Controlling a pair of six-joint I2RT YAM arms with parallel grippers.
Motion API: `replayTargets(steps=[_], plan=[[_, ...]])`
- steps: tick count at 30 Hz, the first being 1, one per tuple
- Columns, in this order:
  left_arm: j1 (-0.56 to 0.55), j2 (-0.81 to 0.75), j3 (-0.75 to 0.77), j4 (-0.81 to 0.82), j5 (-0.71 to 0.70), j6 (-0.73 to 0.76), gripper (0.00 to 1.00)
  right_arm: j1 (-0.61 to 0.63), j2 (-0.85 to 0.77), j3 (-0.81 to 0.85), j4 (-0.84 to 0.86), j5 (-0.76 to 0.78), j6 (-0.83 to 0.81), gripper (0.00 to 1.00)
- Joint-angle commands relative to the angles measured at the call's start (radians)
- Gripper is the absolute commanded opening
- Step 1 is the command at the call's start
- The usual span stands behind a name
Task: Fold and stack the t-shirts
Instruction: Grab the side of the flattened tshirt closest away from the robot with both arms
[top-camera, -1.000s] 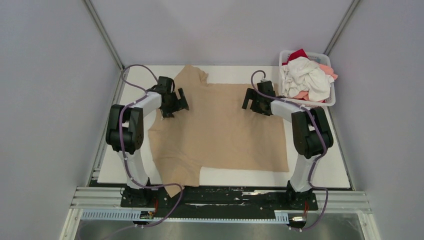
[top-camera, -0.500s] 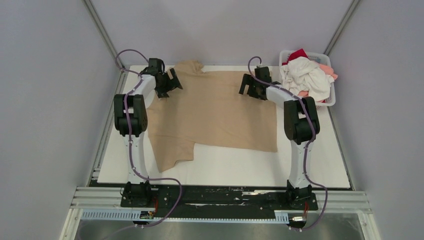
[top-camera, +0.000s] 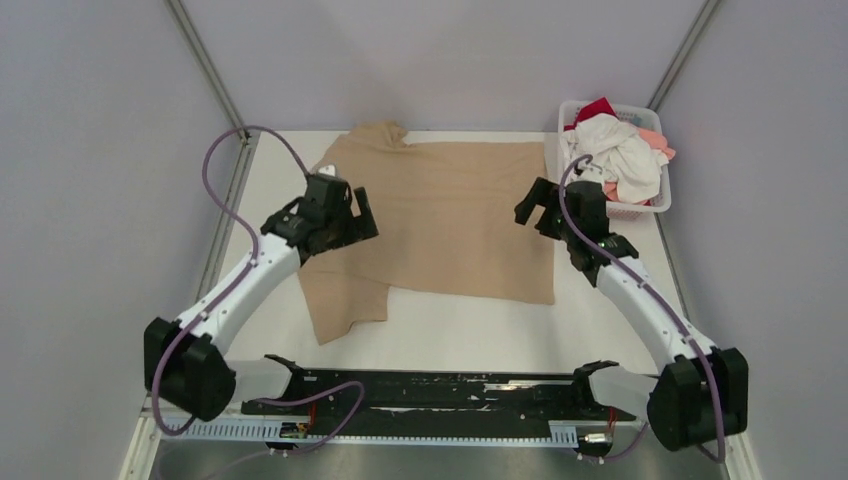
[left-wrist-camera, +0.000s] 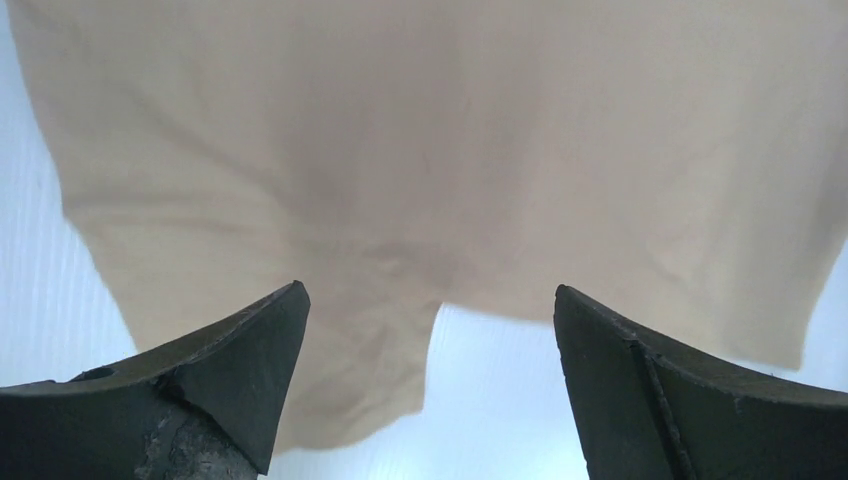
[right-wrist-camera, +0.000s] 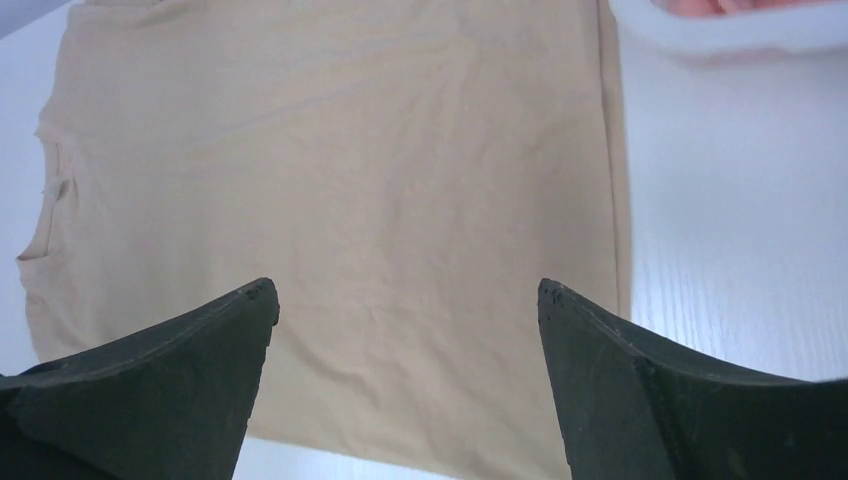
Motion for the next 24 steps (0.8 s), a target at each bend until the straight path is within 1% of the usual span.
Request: replayTargets(steps=[1,2,3,6,7,10,11,12,13,14,19,21,24], plan=[[-0.079,-0.174,-0.276,-0.201,-0.199,-0.167,1.00,-0.006,-0.167,-0.146,-0.002,0.014,0.094,1.00],[-0.092,-0.239,-0.310,-0.240,-0.202,-0.212,1.00,-0.007,-0.206,-0.168,-0.002,0.018,0.096,1.00],[-0.098,-0.269,-0.383,-0.251,-0.181,-0.244,1.00,-0.007,-0.245,-0.194,-0.002,0.027,0.107,1.00],[-0.120,-0.410,-0.503,-0.277,-0.134,-0.325,1.00,-0.006,-0.280,-0.227,-0.002,0.055,0.129,1.00],[-0.123,-0.435,-0.542,-0.281,-0.125,-0.361,1.00,-0.007,-0.277,-0.233,-0.002,0.056,0.129,1.00],[-0.127,-0.528,-0.590,-0.293,-0.143,-0.407,0.99,-0.007,-0.240,-0.235,-0.006,0.036,0.123,1.00],[-0.127,-0.537,-0.602,-0.289,-0.143,-0.414,0.97,-0.007,-0.222,-0.231,-0.010,0.029,0.120,1.00],[-0.127,-0.544,-0.604,-0.287,-0.138,-0.414,0.93,-0.006,-0.206,-0.224,-0.015,0.023,0.116,1.00],[-0.127,-0.541,-0.610,-0.276,-0.133,-0.412,0.91,-0.007,-0.191,-0.217,-0.022,0.020,0.112,1.00],[-0.127,-0.527,-0.613,-0.269,-0.119,-0.412,0.86,-0.006,-0.176,-0.211,-0.031,0.022,0.111,1.00],[-0.126,-0.413,-0.636,-0.221,-0.077,-0.409,0.75,-0.007,-0.143,-0.198,-0.065,0.049,0.109,1.00],[-0.126,-0.359,-0.637,-0.217,-0.083,-0.421,0.72,-0.006,-0.146,-0.202,-0.070,0.062,0.111,1.00],[-0.127,-0.296,-0.652,-0.161,-0.081,-0.424,0.72,-0.007,-0.155,-0.205,-0.081,0.072,0.112,1.00]])
